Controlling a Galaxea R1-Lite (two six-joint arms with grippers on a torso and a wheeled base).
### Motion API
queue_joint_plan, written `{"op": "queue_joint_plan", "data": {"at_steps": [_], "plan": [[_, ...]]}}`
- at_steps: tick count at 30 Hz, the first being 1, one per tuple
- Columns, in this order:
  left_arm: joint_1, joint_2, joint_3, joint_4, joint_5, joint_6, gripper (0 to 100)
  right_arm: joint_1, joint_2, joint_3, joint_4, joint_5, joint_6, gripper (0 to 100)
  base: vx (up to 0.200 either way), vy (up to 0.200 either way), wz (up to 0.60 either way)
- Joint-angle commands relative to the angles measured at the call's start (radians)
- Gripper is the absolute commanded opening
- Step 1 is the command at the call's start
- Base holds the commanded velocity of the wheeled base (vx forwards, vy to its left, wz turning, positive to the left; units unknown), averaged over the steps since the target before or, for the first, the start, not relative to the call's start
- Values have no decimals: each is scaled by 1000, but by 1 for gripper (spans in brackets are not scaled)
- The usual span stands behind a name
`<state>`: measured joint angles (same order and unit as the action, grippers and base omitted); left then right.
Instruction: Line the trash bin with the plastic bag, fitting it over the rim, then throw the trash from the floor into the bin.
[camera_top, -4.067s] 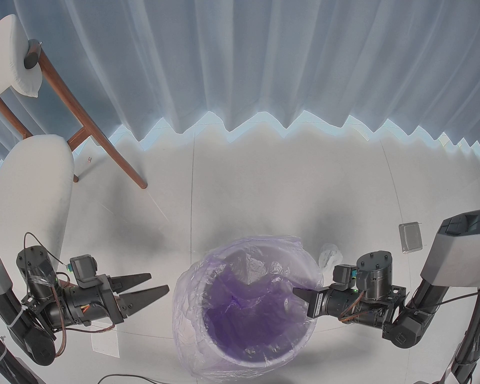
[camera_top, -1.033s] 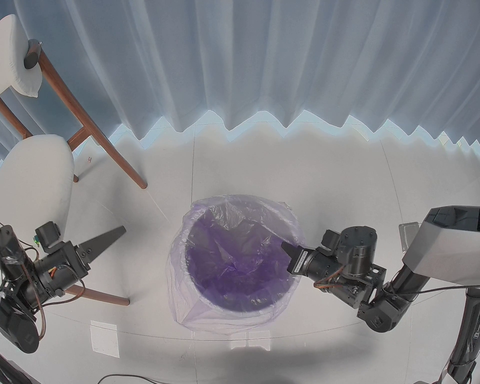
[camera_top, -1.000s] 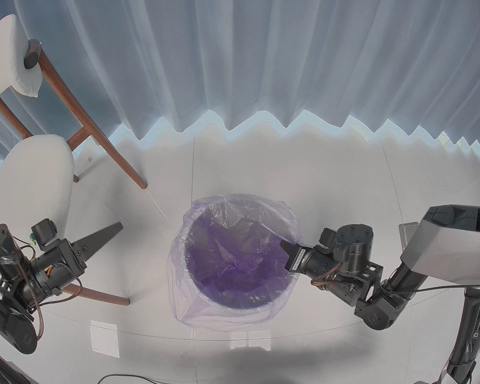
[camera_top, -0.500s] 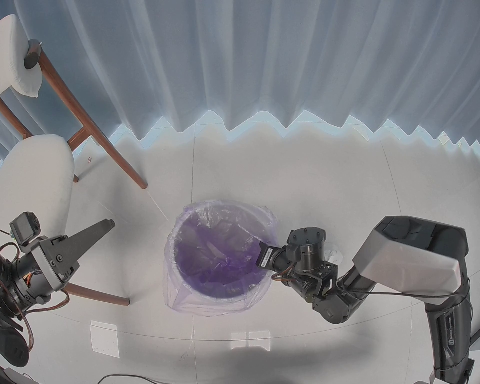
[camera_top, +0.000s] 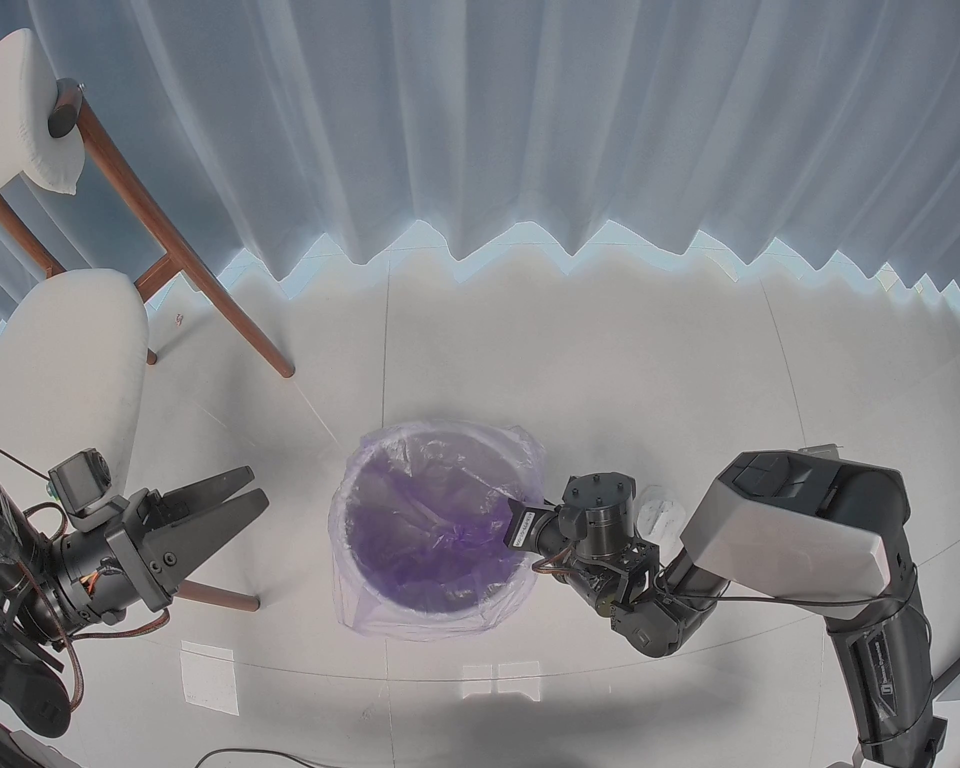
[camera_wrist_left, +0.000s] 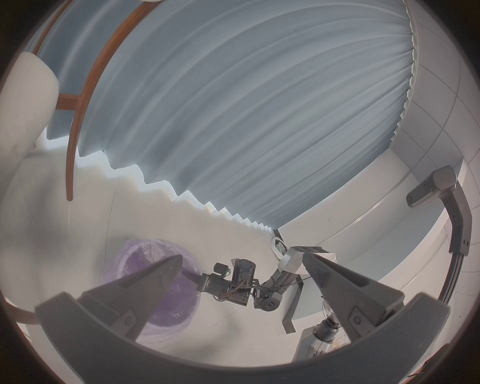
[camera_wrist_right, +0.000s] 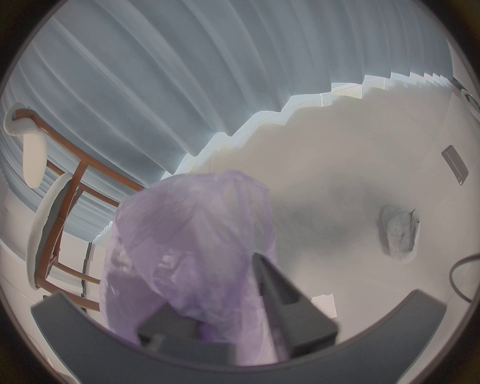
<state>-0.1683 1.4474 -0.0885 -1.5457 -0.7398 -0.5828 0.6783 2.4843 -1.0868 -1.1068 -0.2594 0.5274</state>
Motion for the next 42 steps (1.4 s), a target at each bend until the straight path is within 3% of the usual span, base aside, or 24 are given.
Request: {"op": "queue_joint_plan", "data": {"at_steps": [1,8,16,22,25,30,31,32,36,42], "plan": [[0,14,6,-1,0,1,100,3,-1,7,1,-1,17,100,0,0,0],[-11,5,13,-2,-1,4,100,4,-54,82,-21,-1,16,100,0,0,0],[-13,16,7,-2,7,3,100,6,-131,288,-262,26,5,100,0,0,0],[-14,10,0,-2,11,-3,100,-26,-246,387,-323,40,19,100,0,0,0],[-20,8,-11,-2,11,-8,100,-85,-306,383,-288,51,32,100,0,0,0],[-23,4,-45,-1,17,-66,100,-192,-326,338,-15,101,101,100,0,-80,0],[-23,4,-45,-1,17,-66,100,-192,-326,338,-15,101,101,100,0,-200,0],[-23,-1,-50,-2,19,-71,100,-227,-288,317,39,103,80,100,0,-200,0],[-20,-25,-59,-1,17,-71,100,-279,-174,228,35,101,-9,100,0,-200,0],[-20,-35,-59,-1,19,-71,100,-284,-145,120,113,100,-21,100,0,-200,0]]}}
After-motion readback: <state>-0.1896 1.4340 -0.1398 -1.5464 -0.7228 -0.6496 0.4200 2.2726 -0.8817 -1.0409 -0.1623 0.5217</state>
